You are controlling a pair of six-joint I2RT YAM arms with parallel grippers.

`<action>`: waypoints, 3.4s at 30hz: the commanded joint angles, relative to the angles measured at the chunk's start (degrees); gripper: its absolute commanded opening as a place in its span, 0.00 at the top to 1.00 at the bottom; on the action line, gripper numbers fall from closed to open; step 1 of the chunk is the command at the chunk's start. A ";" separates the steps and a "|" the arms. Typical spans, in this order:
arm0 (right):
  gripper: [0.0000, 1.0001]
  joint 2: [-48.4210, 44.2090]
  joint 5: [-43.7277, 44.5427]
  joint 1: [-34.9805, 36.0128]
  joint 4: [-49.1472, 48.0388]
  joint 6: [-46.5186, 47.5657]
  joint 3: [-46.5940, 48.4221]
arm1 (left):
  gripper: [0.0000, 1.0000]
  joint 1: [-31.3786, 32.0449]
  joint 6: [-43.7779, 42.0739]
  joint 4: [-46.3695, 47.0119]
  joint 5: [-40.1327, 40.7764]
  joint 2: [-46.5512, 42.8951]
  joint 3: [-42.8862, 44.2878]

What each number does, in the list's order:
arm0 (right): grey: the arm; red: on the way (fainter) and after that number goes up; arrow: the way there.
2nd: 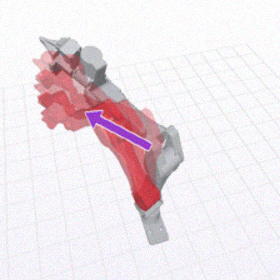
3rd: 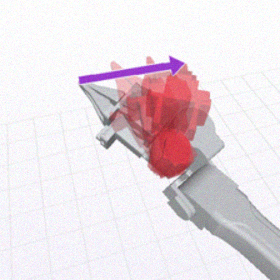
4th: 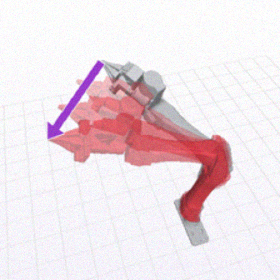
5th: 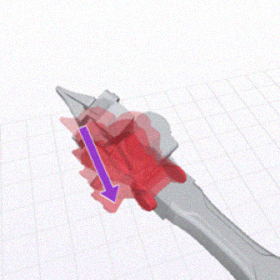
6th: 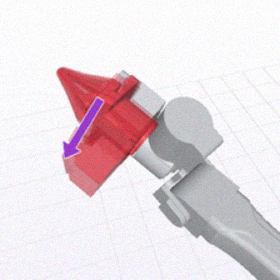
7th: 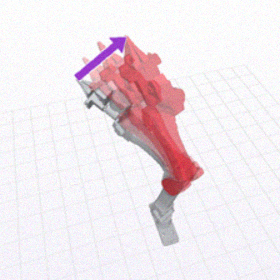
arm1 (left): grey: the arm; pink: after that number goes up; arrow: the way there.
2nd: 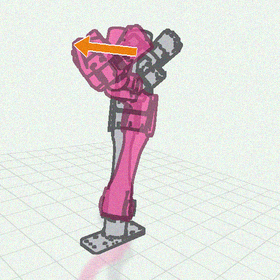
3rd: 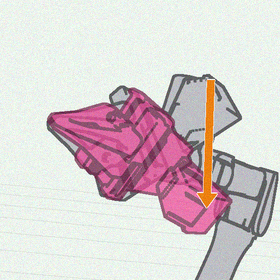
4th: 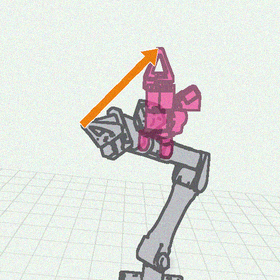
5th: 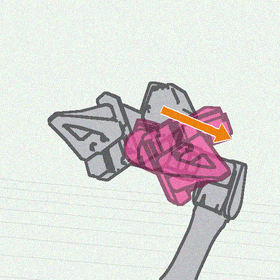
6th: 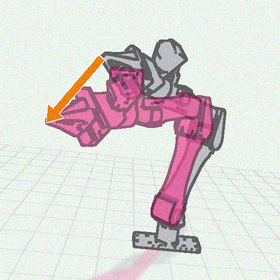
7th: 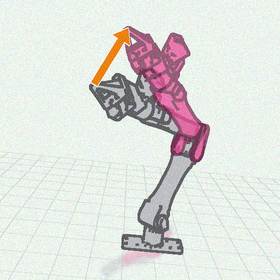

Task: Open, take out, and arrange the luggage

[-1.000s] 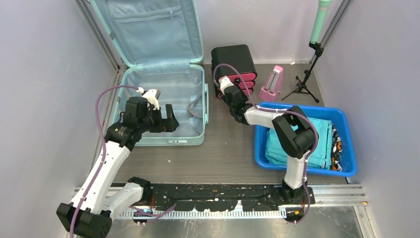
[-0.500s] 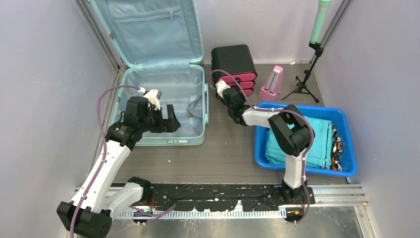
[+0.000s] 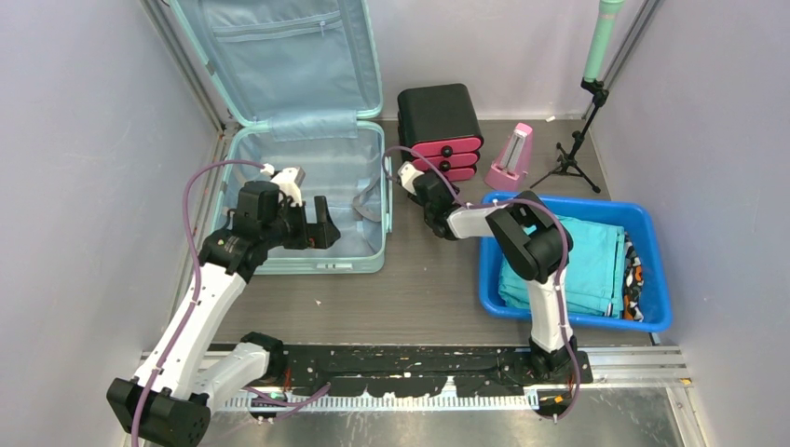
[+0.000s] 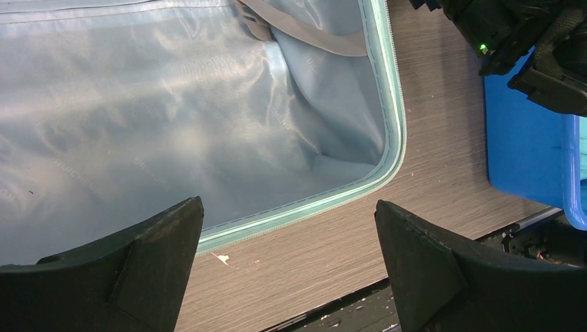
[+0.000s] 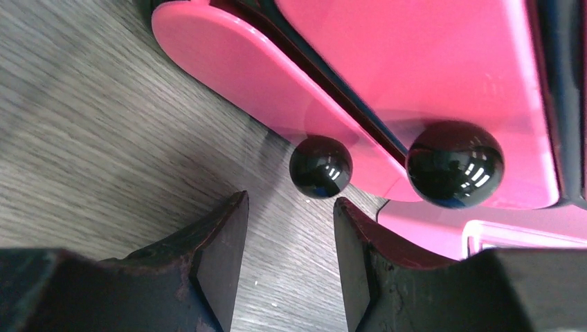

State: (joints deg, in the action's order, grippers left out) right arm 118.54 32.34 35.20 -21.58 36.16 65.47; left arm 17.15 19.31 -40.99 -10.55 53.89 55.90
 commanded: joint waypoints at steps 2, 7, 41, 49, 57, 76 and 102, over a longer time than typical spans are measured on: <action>0.46 1.80 0.85 0.26 -5.34 2.33 3.31 | 0.02 0.17 0.11 2.04 -0.87 -0.10 -0.35; 0.46 4.17 3.47 0.20 -8.06 3.97 4.84 | 0.02 0.17 0.11 2.06 -0.98 -0.23 -0.43; 0.80 -7.83 10.80 9.20 -16.10 -4.71 -13.70 | 0.02 0.17 -1.29 0.90 4.46 -0.74 -0.09; 0.78 -9.11 11.52 11.08 -15.96 -8.53 -15.39 | 0.02 0.17 0.24 0.18 12.34 -1.61 -0.18; 0.49 -16.81 11.00 12.26 -8.82 -15.07 -16.65 | 0.02 0.17 2.40 0.49 24.43 -3.40 -0.96; 0.28 -48.61 5.79 14.81 11.53 -34.05 -20.31 | 0.03 -10.02 -3.36 -2.17 31.42 14.70 9.21; 0.28 -58.88 4.94 14.81 10.82 -36.59 -23.80 | 0.10 -19.19 -30.34 9.44 28.12 53.38 23.11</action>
State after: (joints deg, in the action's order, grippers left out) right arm 59.02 36.16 49.91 -8.69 -0.21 40.97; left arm -2.22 -7.57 -35.27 16.14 105.56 76.75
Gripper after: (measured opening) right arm 0.723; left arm 0.905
